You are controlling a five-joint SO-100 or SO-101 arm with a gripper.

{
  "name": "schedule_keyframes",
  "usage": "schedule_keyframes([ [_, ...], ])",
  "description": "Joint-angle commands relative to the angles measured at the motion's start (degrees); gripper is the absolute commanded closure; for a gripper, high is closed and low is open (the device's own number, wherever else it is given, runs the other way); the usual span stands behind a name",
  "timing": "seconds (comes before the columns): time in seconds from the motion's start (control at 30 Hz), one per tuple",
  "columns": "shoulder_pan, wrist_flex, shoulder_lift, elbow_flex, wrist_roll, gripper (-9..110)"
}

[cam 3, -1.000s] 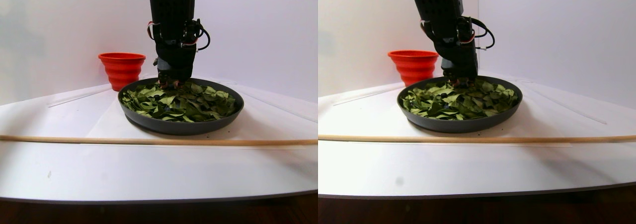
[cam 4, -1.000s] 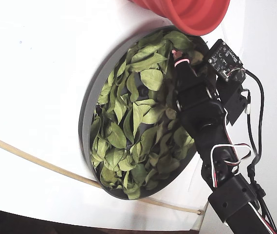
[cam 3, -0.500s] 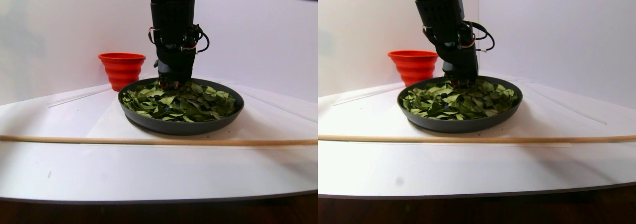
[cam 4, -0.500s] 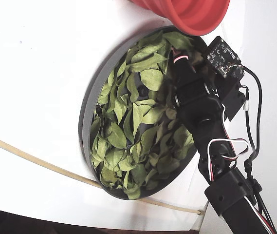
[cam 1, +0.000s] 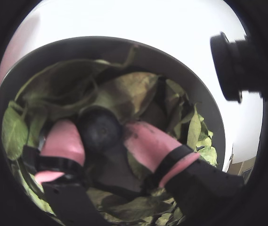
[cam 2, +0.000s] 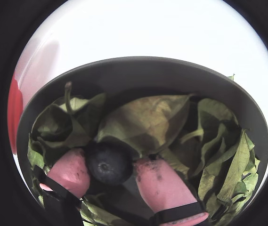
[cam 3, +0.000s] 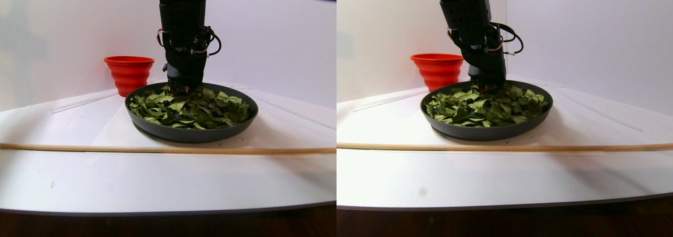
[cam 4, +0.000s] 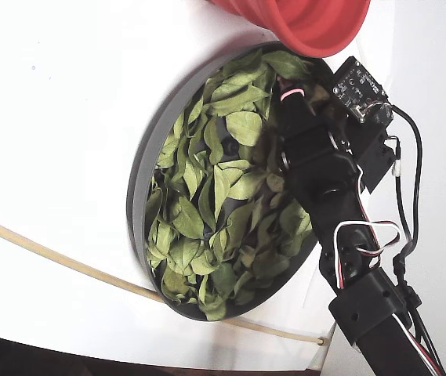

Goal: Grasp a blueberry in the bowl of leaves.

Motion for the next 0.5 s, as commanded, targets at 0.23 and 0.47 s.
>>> schedule_keyframes([
  [0.23,0.2,0.6,1.1,-3.4,0.8,86],
  [0.47,0.2,0.7,3.4,-1.8,1.1,87],
])
